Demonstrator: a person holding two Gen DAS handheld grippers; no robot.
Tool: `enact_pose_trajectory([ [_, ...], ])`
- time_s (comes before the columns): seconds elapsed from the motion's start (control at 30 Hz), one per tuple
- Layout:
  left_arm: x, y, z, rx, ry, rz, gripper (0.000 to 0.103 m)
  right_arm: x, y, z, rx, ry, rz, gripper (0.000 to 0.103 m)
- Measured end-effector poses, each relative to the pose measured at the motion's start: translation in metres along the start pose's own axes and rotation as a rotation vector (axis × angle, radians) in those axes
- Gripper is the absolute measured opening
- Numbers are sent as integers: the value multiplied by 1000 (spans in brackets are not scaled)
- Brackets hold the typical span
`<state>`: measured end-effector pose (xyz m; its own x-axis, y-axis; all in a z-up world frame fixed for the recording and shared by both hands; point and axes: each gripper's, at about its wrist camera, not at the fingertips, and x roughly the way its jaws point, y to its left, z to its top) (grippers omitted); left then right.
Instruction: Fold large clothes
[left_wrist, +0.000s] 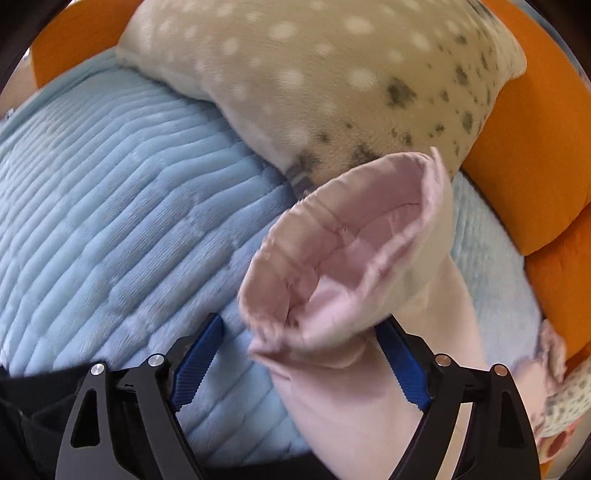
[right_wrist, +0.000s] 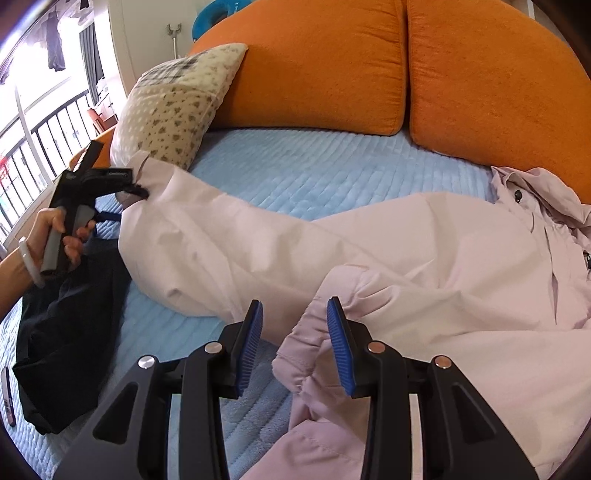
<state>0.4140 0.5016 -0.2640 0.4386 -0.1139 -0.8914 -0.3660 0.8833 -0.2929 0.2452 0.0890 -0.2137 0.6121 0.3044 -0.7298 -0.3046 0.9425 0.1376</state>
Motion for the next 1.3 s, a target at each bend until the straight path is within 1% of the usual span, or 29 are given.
enact_pose_trajectory([
  [0.03,3,-7,0,19,-8,18,83,2,1,0,2,6,3,37],
  [0.07,6,-12,1,40,-17,41,75,4,2,-1,2,10,5,37],
  [0.1,6,-14,1,48,-22,45,71,7,3,-1,3,13,7,37],
  [0.13,5,-17,0,56,-32,41,61,8,5,0,6,15,10,36],
  [0.17,4,-19,0,58,-33,27,44,9,6,1,9,12,14,34],
  [0.2,4,-19,0,54,-14,-27,37,10,7,2,10,7,13,32],
  [0.23,4,-22,0,56,-8,-37,24,11,8,4,9,7,11,32],
  [0.27,4,-27,-1,65,7,-61,19,13,10,6,11,7,11,32],
  [0.3,4,-32,-2,79,8,-55,19,15,10,7,14,7,10,32],
  [0.33,4,-38,-3,106,5,-32,18,18,9,8,22,11,9,32],
  [0.4,7,-47,-3,103,7,-38,17,22,8,11,38,9,3,32],
  [0.5,11,-53,-2,91,13,-34,17,22,5,17,68,-24,-12,32],
  [0.53,12,-52,-3,92,13,-31,17,27,3,17,86,-19,-7,25],
  [0.6,14,-54,-5,94,10,-25,17,44,2,13,106,23,-1,14],
  [0.63,15,-55,-4,94,10,-22,17,55,2,10,113,61,-1,13],
  [0.67,14,-53,-3,99,9,-19,17,69,3,4,116,99,-10,13],
  [0.73,8,-45,-5,109,6,-13,17,79,2,-2,139,120,-25,13],
  [0.8,1,-51,-6,111,-1,-16,16,82,0,-4,179,114,-33,13],
  [0.9,-21,-65,-10,129,-22,-36,16,79,4,-10,187,76,-65,12],
  [0.97,-48,-95,-16,197,-63,-49,16,73,9,-14,190,41,-97,12],
  [1.07,-93,-144,-28,285,-116,-106,16,47,7,-26,306,-62,-137,9],
  [1.13,-123,-183,-35,342,-149,-142,16,39,4,-35,367,-91,-150,8],
  [1.17,-139,-206,-38,374,-170,-158,16,40,2,-40,393,-79,-154,8],
  [1.2,-149,-222,-41,393,-181,-172,16,48,0,-45,406,-40,-137,8],
  [1.23,-165,-245,-46,416,-195,-205,16,52,-1,-48,403,-21,-133,8],
  [1.3,-192,-291,-60,482,-214,-249,16,52,-3,-48,409,-20,-121,8],
])
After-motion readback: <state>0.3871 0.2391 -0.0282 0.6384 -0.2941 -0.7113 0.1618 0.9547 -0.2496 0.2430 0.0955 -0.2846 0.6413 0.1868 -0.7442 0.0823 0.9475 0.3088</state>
